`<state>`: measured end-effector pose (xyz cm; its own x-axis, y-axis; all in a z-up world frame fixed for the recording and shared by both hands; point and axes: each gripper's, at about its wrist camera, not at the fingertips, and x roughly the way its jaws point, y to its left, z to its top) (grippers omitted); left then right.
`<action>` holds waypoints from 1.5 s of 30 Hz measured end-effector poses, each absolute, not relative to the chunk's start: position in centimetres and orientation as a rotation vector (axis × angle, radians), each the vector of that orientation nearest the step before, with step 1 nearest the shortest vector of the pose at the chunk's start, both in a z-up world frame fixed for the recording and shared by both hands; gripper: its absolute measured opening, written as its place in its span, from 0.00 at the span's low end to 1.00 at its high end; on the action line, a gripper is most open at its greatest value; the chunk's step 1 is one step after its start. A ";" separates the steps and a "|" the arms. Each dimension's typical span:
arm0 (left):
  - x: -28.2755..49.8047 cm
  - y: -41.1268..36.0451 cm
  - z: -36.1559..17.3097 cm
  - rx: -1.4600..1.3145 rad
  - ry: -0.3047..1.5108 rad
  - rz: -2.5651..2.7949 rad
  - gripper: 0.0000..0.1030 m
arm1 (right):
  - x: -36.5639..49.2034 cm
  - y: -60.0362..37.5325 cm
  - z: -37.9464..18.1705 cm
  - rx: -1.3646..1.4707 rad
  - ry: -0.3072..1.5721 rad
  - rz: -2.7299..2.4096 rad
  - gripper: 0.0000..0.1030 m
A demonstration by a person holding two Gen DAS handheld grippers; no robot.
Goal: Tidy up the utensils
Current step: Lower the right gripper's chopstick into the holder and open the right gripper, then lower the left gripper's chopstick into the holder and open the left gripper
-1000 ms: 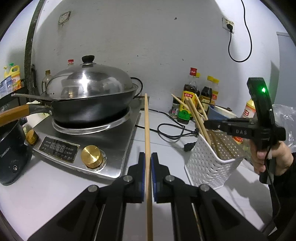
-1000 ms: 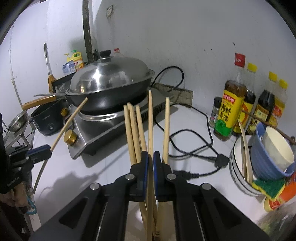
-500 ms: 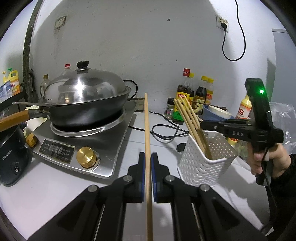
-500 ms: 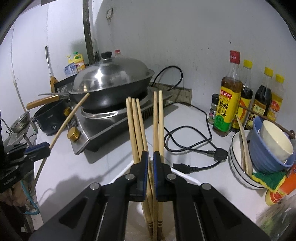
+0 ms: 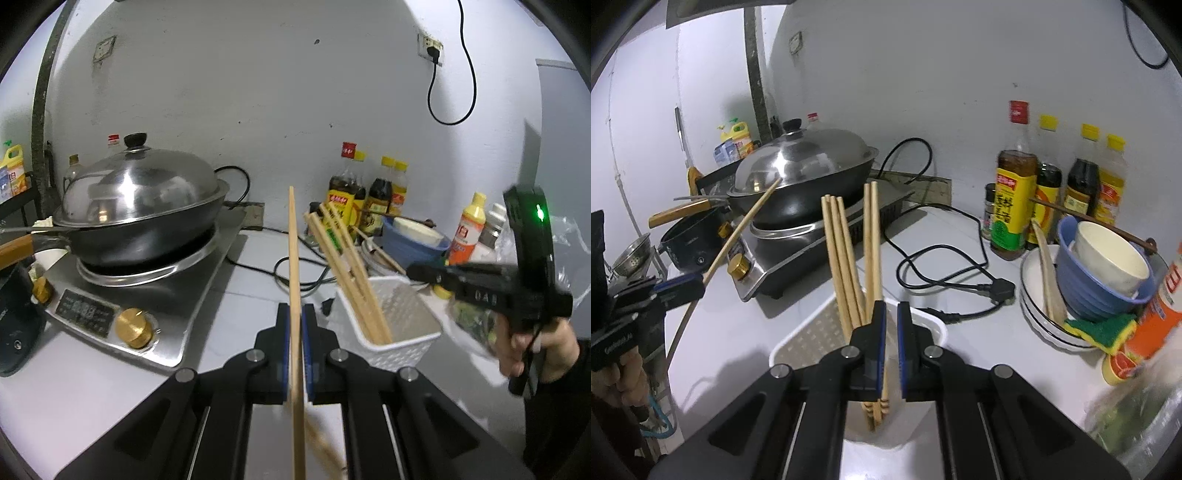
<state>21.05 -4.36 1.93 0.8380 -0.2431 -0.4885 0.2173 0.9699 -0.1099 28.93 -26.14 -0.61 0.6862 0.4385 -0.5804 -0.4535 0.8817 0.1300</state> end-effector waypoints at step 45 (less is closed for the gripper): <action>32.0 -13.3 -0.2 -0.441 0.455 -0.021 0.05 | 29.7 -37.0 -3.8 0.201 0.631 0.395 0.05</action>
